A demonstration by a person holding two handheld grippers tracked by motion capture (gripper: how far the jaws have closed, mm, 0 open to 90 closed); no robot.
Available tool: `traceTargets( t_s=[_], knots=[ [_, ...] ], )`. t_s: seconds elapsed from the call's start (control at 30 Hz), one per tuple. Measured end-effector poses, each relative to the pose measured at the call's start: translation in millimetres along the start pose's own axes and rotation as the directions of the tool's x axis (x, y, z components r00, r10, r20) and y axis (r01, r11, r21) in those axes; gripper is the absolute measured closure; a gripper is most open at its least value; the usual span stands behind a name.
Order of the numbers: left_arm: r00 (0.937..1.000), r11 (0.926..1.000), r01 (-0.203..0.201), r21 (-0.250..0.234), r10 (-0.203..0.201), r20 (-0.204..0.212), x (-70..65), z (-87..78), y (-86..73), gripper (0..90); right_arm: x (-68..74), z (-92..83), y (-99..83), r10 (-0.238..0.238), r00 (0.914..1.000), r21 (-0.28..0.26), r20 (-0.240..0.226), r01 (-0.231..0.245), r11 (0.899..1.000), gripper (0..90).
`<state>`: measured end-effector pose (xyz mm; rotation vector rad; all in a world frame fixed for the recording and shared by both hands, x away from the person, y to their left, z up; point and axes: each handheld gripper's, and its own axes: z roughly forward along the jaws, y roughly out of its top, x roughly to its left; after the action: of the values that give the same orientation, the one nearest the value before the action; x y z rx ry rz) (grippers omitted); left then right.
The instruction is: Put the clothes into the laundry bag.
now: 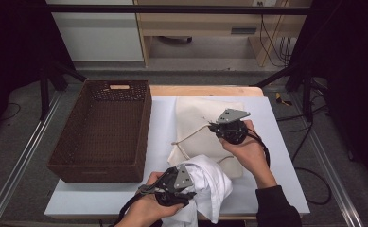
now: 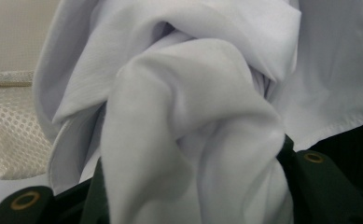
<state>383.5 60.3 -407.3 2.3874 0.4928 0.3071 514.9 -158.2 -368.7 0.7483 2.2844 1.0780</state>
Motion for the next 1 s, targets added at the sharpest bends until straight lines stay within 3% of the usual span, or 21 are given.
traceTargets(
  t_s=[0.5, 0.7, 1.0],
  knots=[
    [0.999, 0.9993, 0.037, -0.009, -0.037, -0.025, 12.7, 9.2, 1.6, 51.9, 1.8, 0.2, 0.1, -0.008, 0.9999, 0.008, -0.009, 0.008, 1.0, 87.8],
    [0.9945, 0.9959, 0.089, -0.017, -0.09, -0.054, 27.0, 19.5, 2.5, 51.9, 4.4, 1.2, 0.9, -0.015, 0.9998, 0.012, -0.014, 0.015, 1.0, 87.9],
    [0.9894, 0.9925, 0.121, -0.02, -0.122, -0.079, 36.8, 34.1, 7.9, 51.8, 5.3, 1.2, 1.0, -0.019, 0.9996, 0.012, -0.021, 0.019, 1.0, 87.9]
  ],
)
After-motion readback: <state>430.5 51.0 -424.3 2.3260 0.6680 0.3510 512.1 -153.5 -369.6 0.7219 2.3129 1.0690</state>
